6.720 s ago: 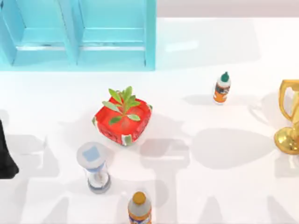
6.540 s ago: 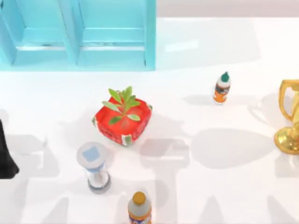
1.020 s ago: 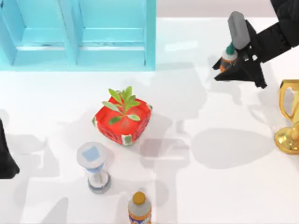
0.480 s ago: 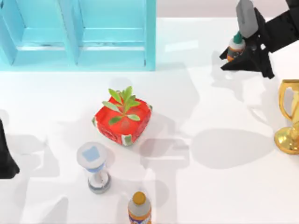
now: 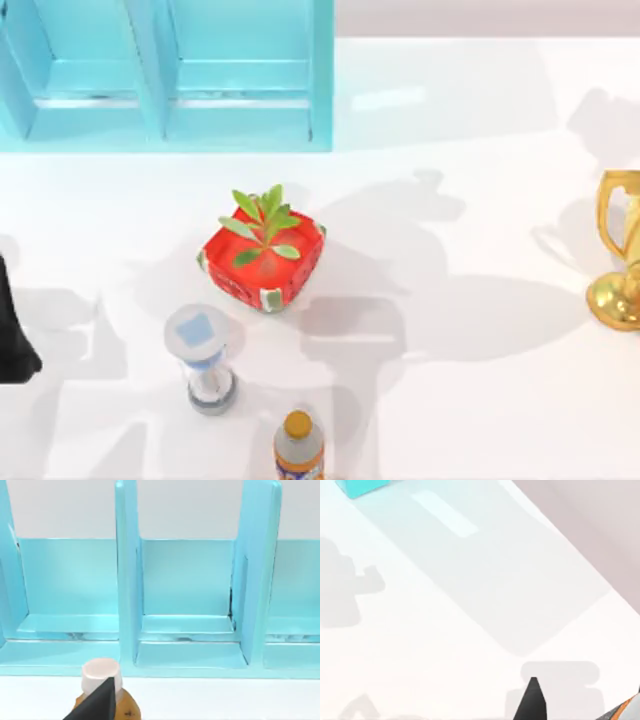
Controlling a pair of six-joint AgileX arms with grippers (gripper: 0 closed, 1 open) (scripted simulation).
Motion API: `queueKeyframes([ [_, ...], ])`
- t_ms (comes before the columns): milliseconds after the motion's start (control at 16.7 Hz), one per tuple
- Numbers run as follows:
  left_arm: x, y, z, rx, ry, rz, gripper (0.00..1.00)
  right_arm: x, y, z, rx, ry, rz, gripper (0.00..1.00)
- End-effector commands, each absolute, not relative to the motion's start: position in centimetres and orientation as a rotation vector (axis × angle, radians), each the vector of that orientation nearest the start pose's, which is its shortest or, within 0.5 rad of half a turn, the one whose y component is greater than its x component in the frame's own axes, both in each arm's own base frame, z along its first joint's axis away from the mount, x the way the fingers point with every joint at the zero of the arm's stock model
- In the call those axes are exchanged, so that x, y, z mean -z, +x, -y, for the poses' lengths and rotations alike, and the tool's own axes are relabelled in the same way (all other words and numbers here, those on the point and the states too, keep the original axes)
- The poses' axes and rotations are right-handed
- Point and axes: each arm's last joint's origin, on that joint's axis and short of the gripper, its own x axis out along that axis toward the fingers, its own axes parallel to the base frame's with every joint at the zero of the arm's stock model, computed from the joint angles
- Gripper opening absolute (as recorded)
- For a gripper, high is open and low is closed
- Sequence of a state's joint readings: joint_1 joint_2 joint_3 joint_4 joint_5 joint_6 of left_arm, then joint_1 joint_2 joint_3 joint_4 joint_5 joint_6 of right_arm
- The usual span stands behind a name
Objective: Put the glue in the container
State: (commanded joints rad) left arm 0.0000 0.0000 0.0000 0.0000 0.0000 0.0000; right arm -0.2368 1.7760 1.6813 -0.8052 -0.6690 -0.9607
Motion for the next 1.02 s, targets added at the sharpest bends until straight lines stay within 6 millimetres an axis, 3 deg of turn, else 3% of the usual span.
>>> queueKeyframes([
  [120,-16.0,10.6,0.1,0.000,0.000,0.000,1.00,-35.6,33.6,9.3,-0.558,-0.469,-0.474,0.00],
  [180,-16.0,10.6,0.1,0.000,0.000,0.000,1.00,-36.2,31.6,10.3,-0.481,-0.443,-0.453,0.00],
  [300,-16.0,10.6,0.1,0.000,0.000,0.000,1.00,-35.3,28.2,11.6,-0.362,-0.375,-0.443,0.00],
  [720,-16.0,10.6,0.1,0.000,0.000,0.000,1.00,-23.3,20.0,13.7,-0.105,-0.105,-0.588,0.00],
  [900,-16.0,10.6,0.1,0.000,0.000,0.000,1.00,-20.1,17.9,14.2,-0.017,-0.038,-0.641,0.00],
  [1020,-16.0,10.6,0.1,0.000,0.000,0.000,1.00,-19.3,17.3,14.4,0.012,-0.019,-0.658,0.00],
])
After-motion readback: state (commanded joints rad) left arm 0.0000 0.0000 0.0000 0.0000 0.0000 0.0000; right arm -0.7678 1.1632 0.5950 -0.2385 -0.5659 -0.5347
